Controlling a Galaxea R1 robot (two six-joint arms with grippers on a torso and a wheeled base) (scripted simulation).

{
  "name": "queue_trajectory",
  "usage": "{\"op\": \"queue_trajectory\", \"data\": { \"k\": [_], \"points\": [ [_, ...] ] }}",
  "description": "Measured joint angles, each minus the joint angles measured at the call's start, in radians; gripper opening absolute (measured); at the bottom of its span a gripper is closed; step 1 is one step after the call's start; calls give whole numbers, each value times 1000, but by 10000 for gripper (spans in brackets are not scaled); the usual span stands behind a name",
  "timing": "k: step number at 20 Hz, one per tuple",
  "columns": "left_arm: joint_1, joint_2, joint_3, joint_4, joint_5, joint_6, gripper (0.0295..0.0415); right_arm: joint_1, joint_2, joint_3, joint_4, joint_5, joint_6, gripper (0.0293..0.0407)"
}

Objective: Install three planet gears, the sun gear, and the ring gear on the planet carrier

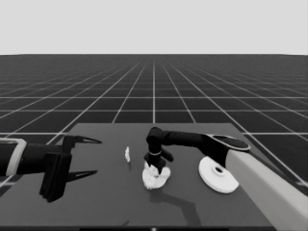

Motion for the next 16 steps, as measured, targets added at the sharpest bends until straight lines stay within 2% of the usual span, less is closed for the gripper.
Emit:
{"op": "queue_trajectory", "data": {
  "k": [16],
  "points": [
    [0,0,0,0,0,0,385,0,0,0,0,0,168,309]
  ]
}}
